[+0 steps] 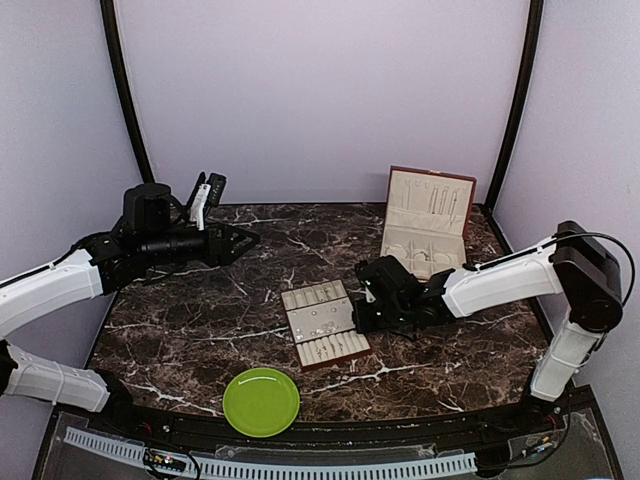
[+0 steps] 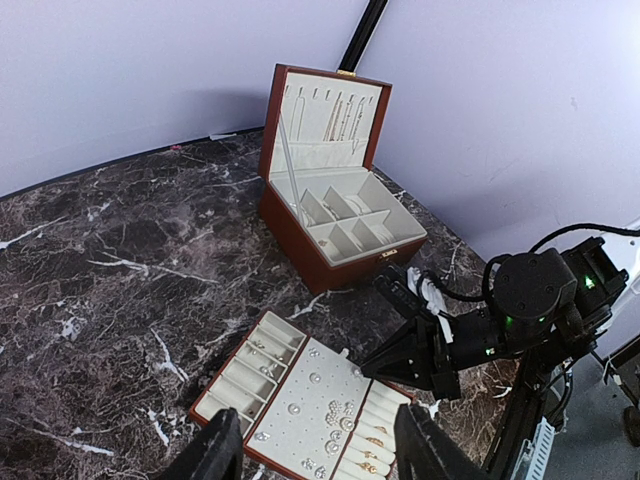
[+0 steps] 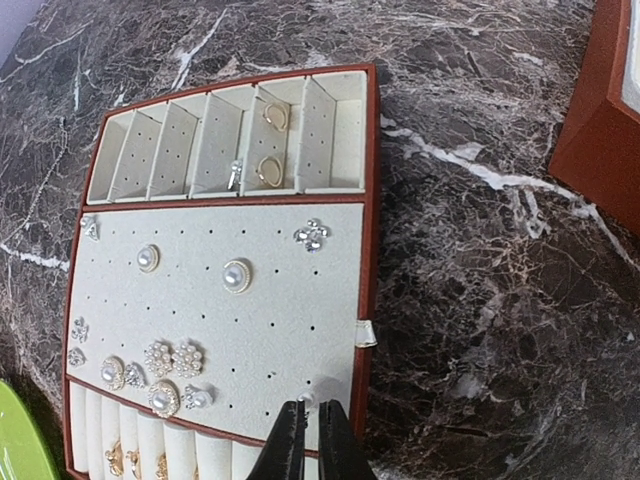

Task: Organize the mixed jewelry
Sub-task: Adjust the earring on the earring holder.

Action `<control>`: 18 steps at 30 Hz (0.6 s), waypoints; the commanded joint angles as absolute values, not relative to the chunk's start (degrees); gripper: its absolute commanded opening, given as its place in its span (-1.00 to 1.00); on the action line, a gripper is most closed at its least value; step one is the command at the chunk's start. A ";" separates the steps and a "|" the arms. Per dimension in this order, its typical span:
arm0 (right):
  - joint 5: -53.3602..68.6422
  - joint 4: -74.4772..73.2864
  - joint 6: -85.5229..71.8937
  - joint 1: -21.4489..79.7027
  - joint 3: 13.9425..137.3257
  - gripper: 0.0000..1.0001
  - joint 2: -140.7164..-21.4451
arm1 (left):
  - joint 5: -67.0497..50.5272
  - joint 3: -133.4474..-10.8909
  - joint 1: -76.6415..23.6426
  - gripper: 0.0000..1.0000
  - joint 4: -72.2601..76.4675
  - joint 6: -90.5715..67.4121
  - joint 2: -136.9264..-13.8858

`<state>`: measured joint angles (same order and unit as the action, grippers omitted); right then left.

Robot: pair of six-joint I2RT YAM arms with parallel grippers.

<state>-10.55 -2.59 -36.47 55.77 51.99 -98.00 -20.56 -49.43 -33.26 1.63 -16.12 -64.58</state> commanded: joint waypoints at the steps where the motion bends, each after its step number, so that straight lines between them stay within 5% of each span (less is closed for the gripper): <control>1: -11.03 -5.57 -36.14 56.57 50.94 -0.87 -98.26 | -21.03 -48.60 -33.31 0.09 2.57 -15.47 -63.46; 18: -11.81 -4.94 -38.19 57.30 48.20 -0.87 -96.17 | -20.74 -48.60 -33.27 0.10 2.55 -15.38 -63.54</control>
